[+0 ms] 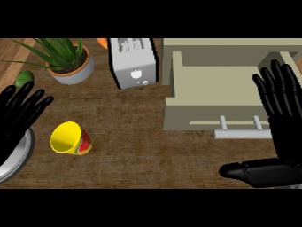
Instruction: Pick up the cup, place it into the drawer and close the drawer
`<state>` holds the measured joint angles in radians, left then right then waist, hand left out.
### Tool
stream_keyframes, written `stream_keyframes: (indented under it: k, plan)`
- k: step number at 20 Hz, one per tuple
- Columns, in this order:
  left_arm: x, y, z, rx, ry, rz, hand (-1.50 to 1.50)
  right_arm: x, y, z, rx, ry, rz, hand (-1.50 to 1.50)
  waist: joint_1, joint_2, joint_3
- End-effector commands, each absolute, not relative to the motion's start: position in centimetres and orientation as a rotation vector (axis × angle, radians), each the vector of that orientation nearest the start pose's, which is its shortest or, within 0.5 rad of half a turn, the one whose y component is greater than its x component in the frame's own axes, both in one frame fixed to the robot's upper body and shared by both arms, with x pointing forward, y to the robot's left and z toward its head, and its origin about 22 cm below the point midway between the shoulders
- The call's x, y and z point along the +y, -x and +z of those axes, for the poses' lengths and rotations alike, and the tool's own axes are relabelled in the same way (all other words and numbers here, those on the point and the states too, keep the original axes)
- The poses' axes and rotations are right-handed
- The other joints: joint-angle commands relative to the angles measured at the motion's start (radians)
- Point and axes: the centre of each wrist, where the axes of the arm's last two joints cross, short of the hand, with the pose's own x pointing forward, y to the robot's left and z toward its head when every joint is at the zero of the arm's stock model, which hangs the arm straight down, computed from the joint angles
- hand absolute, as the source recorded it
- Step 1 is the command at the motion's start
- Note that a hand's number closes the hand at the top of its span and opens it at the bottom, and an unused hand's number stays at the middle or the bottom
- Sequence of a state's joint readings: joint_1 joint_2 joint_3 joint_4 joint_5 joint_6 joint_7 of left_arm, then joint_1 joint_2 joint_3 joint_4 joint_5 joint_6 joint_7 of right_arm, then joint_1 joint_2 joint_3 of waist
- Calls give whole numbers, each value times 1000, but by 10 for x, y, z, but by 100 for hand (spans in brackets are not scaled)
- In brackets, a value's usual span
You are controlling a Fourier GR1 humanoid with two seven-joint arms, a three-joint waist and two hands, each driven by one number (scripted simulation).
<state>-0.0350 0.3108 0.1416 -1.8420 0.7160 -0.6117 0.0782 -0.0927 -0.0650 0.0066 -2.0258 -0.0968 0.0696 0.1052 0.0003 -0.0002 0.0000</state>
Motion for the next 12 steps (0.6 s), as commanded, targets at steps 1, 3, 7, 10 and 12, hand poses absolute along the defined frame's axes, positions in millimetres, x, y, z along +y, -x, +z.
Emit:
stream_keyframes:
  k: [1, 3, 7, 10, 12]
  plan:
    - [303, -233, 112, -1854, 697, -327, -150, -217, -229, 125, -1994, -149, 126, -150, 1, -1, 0]
    - [309, -232, 104, -1835, 699, -326, -150, -239, -227, 143, -1997, -136, 121, -150, 1, -1, 0]
    - [321, -226, 87, -1826, 684, -321, -150, -223, -220, 140, -1996, -107, 119, -150, 1, -1, 0]
    - [304, -211, 70, -1797, 660, -316, -150, -238, -214, 129, -2009, -120, 117, -150, 1, -1, 0]
    - [325, -231, 90, -1784, 626, -308, -150, -221, -229, 128, -1996, -120, 113, -150, 2, 0, 0]
